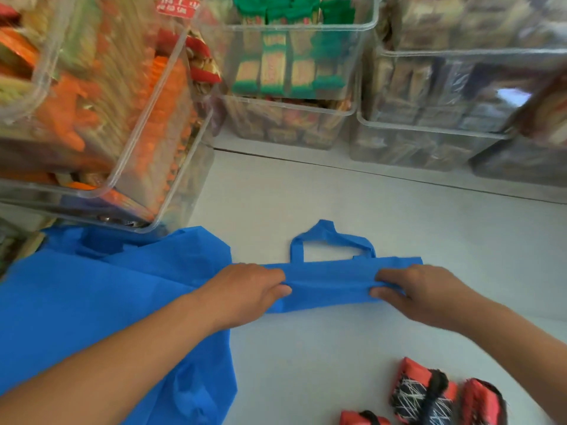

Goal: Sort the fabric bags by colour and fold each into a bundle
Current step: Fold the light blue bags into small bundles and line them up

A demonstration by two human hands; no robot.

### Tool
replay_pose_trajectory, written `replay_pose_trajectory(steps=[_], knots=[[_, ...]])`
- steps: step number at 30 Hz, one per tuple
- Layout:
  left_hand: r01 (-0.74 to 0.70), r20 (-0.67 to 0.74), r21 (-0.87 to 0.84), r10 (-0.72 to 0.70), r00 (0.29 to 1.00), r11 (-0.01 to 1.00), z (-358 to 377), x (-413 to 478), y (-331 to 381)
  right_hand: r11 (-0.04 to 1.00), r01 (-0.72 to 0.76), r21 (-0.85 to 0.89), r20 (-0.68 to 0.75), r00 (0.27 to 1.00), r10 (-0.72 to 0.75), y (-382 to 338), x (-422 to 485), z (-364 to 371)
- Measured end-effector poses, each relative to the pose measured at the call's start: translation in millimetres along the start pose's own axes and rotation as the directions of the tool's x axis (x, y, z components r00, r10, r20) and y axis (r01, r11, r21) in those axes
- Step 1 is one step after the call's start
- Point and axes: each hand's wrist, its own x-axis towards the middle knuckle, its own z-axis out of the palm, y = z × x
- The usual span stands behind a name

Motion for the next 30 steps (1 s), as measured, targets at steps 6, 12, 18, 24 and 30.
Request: replay_pose_trajectory(steps=[6, 12, 18, 24, 30], knots=[[0.187, -0.039, 0.166, -0.183, 0.982, 0.968, 16.1, 41.6, -11.0, 0.960, -0.188, -0.208, -0.377, 0.921, 0.099, 22.4, 33.7, 35.3], [0.221, -0.346, 0.231, -0.132, 0.929, 0.947, 27.9, 75.8, -28.9, 0.936, -0.282, -0.210, -0.543, 0.830, 0.128, 47.8, 69.0, 64.1], [0.001, -0.269, 0.072, 0.018, 0.963, 0.997, 62.2, 65.7, -17.4, 0.967, -0.206, 0.150, -0.588, 0.768, 0.255, 56.6, 75.0, 80.3], [0.046, -0.193, 0.247, 0.003, 0.981, 0.968, 78.5, 67.5, -17.9, 0.968, -0.197, 0.156, -0.615, 0.748, 0.251, 59.7, 83.5, 82.9], [0.073, -0.169, 0.227, -0.034, 0.985, 0.971, 73.3, 69.0, -13.3, 0.948, -0.295, 0.118, -0.656, 0.693, 0.297, 38.3, 78.7, 63.2]])
